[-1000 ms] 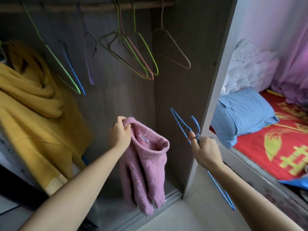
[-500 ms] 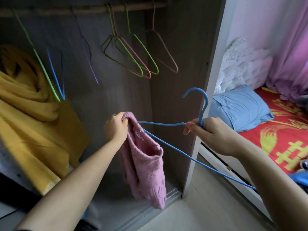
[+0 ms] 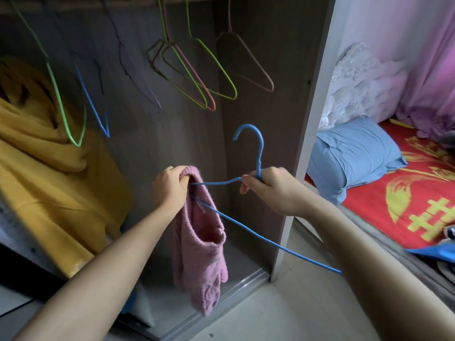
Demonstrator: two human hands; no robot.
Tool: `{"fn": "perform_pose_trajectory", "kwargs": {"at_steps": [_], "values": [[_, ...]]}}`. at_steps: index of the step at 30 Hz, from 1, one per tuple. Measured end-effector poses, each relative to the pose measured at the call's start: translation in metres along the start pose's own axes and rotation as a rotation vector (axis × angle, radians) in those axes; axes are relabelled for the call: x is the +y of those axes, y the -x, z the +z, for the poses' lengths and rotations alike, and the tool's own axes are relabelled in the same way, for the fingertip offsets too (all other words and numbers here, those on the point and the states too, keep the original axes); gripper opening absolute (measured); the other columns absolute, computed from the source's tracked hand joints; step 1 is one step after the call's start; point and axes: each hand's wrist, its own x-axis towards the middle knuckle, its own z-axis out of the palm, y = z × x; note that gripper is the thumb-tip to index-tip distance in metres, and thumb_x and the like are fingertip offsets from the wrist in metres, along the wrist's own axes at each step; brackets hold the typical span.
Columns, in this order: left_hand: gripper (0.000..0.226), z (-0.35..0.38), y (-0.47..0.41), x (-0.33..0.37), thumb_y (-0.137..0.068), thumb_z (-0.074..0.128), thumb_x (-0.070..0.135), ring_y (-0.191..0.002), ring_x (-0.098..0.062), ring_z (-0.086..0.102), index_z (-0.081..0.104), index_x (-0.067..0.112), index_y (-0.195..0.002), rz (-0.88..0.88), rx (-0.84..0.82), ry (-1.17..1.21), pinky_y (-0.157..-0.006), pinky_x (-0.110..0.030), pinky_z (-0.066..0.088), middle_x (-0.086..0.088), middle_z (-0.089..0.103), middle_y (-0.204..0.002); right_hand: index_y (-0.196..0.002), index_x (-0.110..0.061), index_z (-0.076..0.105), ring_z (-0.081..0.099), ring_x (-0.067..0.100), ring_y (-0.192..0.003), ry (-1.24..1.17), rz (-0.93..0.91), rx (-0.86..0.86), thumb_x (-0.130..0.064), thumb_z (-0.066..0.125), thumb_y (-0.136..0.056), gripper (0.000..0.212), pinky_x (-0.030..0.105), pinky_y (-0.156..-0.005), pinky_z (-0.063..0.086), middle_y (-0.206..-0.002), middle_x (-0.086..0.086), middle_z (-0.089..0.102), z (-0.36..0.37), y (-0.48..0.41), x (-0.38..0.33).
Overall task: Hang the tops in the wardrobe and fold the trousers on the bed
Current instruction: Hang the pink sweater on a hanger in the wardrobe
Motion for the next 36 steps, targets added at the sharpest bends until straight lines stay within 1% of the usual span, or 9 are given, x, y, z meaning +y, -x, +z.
{"fn": "perform_pose_trajectory", "kwargs": {"at_steps": [4, 8, 11, 15, 19, 23, 28, 33, 36], "values": [[0.022, 0.001, 0.008, 0.019, -0.085, 0.063, 0.005, -0.092, -0.035, 0.065, 0.075, 0.009, -0.104, 0.107, 0.019, 0.124, -0.078, -0.036, 0.044, -0.013, 0.073, -0.1, -0.092, -0.019, 0.076, 0.049, 0.003, -0.051, -0.096, 0.123, 0.002, -0.037, 0.041, -0.105, 0.041, 0.02, -0.055, 0.036, -0.055, -0.006, 0.047, 0.045, -0.023, 0.008], [0.022, -0.008, 0.01, 0.021, -0.085, 0.063, 0.005, -0.09, -0.033, 0.067, 0.076, 0.009, -0.103, 0.07, 0.054, 0.196, -0.076, -0.033, 0.046, -0.012, 0.075, -0.098, -0.083, -0.012, 0.071, 0.059, 0.025, -0.07, -0.13, 0.209, 0.091, -0.041, 0.044, -0.102, 0.044, 0.039, -0.072, 0.049, -0.063, 0.0, 0.057, 0.067, -0.027, 0.008], [0.021, -0.019, 0.006, 0.009, -0.086, 0.063, 0.004, -0.088, -0.034, 0.065, 0.075, 0.005, -0.103, 0.116, 0.052, 0.173, -0.075, -0.032, 0.043, -0.016, 0.072, -0.096, -0.077, -0.005, 0.066, 0.055, 0.017, -0.063, -0.202, 0.145, 0.25, -0.041, 0.045, -0.102, 0.049, 0.039, -0.068, 0.047, -0.059, -0.002, 0.057, 0.065, -0.033, -0.003], [0.019, -0.033, -0.004, 0.008, -0.088, 0.063, 0.006, -0.084, -0.033, 0.061, 0.076, 0.007, -0.101, 0.126, 0.044, 0.151, -0.068, -0.025, 0.034, -0.017, 0.065, -0.09, -0.066, -0.018, 0.058, 0.05, 0.011, -0.056, -0.257, 0.044, 0.344, -0.04, 0.045, -0.102, 0.045, 0.039, -0.064, 0.045, -0.054, -0.006, 0.053, 0.073, -0.036, -0.015], [0.017, -0.047, -0.013, 0.031, -0.086, 0.062, 0.008, -0.08, -0.03, 0.066, 0.078, 0.01, -0.092, 0.231, -0.008, 0.262, -0.073, -0.041, 0.052, -0.012, 0.073, -0.084, -0.08, -0.016, 0.061, 0.059, 0.024, -0.066, -0.144, 0.089, 0.26, -0.04, 0.04, -0.104, 0.04, 0.04, -0.066, 0.046, -0.062, -0.002, 0.059, 0.098, -0.037, -0.004], [0.012, -0.054, -0.011, 0.036, -0.086, 0.064, 0.006, -0.069, -0.024, 0.061, 0.076, 0.004, -0.085, 0.152, -0.038, 0.43, -0.068, -0.046, 0.052, -0.019, 0.07, -0.077, -0.079, -0.015, 0.064, 0.059, 0.019, -0.065, -0.212, 0.123, 0.337, -0.041, 0.041, -0.104, 0.043, 0.041, -0.067, 0.047, -0.063, -0.002, 0.061, 0.086, -0.045, 0.002], [0.024, -0.07, -0.018, 0.045, -0.088, 0.073, 0.021, -0.109, -0.02, 0.056, 0.075, 0.015, -0.111, 0.309, -0.121, 0.415, -0.101, -0.034, 0.045, -0.004, 0.061, -0.108, -0.065, 0.003, 0.048, 0.038, 0.009, -0.053, -0.554, 0.015, 0.559, -0.036, 0.047, -0.104, 0.055, 0.04, -0.052, 0.036, -0.054, -0.002, 0.043, 0.055, -0.049, -0.024], [0.053, -0.094, -0.058, 0.054, -0.098, 0.029, 0.053, -0.143, -0.017, 0.028, 0.063, 0.025, -0.128, 0.415, -0.089, 0.327, -0.12, -0.038, 0.013, 0.003, 0.046, -0.144, -0.063, -0.01, 0.063, 0.03, 0.005, -0.04, -0.899, -0.054, 0.552, -0.03, 0.05, -0.103, 0.047, 0.018, -0.039, 0.026, -0.046, -0.005, 0.035, 0.022, -0.047, -0.046], [0.067, -0.1, -0.08, 0.06, -0.097, 0.018, 0.052, -0.108, -0.034, 0.055, 0.07, 0.01, -0.094, 0.524, 0.114, 0.044, -0.101, -0.043, 0.032, -0.013, 0.067, -0.101, -0.064, -0.018, 0.07, 0.028, 0.011, -0.044, -0.863, -0.128, 0.465, -0.041, 0.055, -0.096, 0.042, 0.025, -0.042, 0.022, -0.048, 0.0, 0.032, 0.01, -0.045, -0.054]]}}
